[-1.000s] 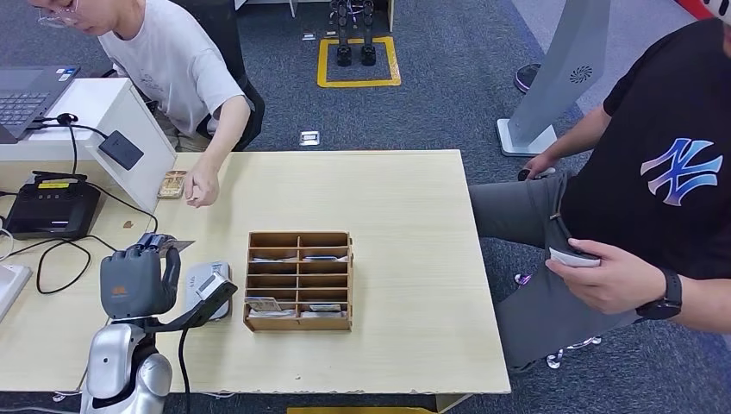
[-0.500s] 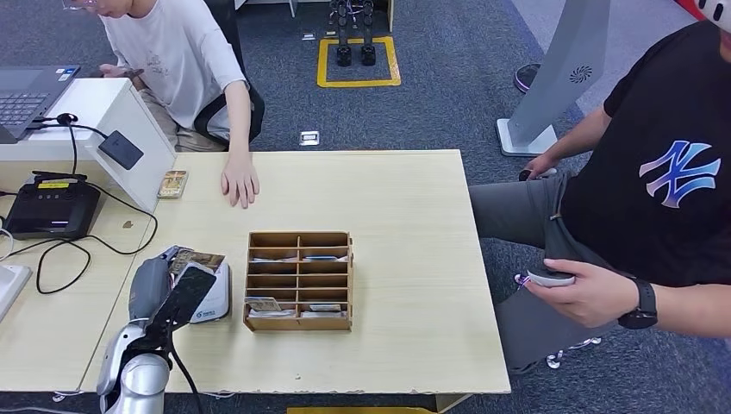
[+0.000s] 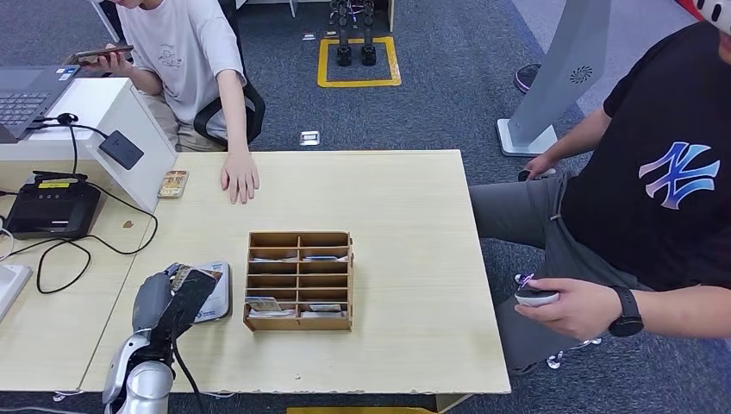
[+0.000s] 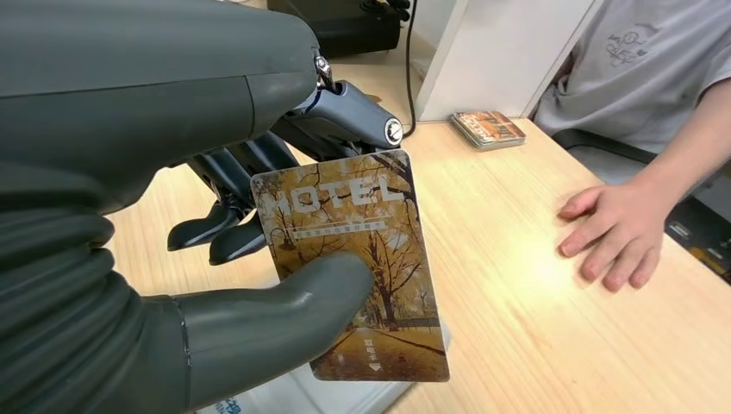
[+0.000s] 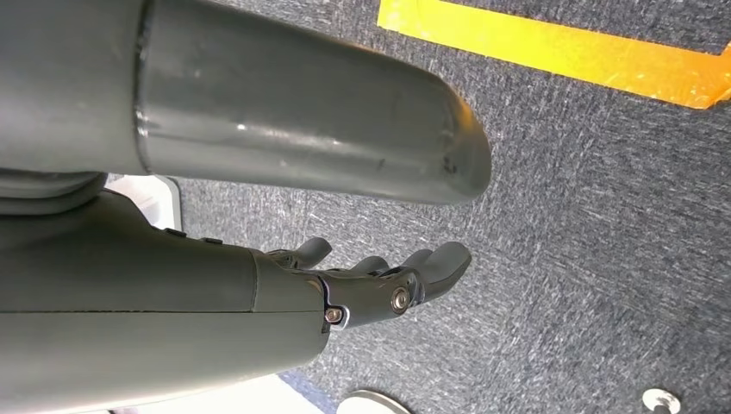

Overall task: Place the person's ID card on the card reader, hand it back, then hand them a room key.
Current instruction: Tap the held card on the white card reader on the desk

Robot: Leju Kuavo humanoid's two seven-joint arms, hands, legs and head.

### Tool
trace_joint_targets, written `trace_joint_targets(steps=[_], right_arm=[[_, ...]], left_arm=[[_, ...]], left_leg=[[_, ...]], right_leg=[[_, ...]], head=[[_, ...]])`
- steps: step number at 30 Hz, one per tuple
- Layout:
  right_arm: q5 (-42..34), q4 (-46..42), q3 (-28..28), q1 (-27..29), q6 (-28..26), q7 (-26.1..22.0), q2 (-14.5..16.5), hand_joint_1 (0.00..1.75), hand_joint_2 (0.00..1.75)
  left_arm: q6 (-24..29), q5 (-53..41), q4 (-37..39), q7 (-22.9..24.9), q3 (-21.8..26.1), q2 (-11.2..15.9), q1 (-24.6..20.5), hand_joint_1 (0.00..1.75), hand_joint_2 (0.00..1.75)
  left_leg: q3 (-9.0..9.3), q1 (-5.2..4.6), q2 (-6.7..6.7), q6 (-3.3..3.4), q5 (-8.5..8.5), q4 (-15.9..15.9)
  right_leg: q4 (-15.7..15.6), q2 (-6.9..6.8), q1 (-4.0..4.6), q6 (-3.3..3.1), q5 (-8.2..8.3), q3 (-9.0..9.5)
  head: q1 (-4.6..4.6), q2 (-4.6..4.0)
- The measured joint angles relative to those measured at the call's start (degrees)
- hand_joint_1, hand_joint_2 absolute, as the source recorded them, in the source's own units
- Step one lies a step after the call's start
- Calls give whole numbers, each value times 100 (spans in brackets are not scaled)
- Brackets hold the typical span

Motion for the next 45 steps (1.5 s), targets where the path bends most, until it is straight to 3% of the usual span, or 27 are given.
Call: trace_joint_targets(steps=[9, 15, 22, 45], right_arm=[[147, -2, -88, -12, 6, -3, 1, 0, 0], [210, -2, -137, -22, 6, -3, 2, 0, 0], [373, -2, -256, -28, 2, 4, 12, 0, 0], [632, -9, -542, -44, -6, -20, 84, 0, 0]], left_arm=[[349, -871, 254, 501, 115, -69, -89, 175, 175], [436, -1127, 387, 558, 242, -115, -203, 175, 175], [881, -2125, 577, 790, 514, -189, -345, 175, 175], [1347, -2778, 1243, 839, 975, -264, -598, 175, 175]], left_leg=[[1, 0, -1, 0, 0, 0], [3, 0, -1, 0, 0, 0], [4, 0, -1, 0, 0, 0], [25, 0, -1, 0, 1, -1]], right_leg=[[0, -1, 0, 0, 0, 1], [1, 0, 0, 0, 0, 2], [1, -1, 0, 0, 0, 4], [2, -2, 0, -1, 1, 25]], head=[[-1, 0], [1, 0], [0, 0], [-1, 0]])
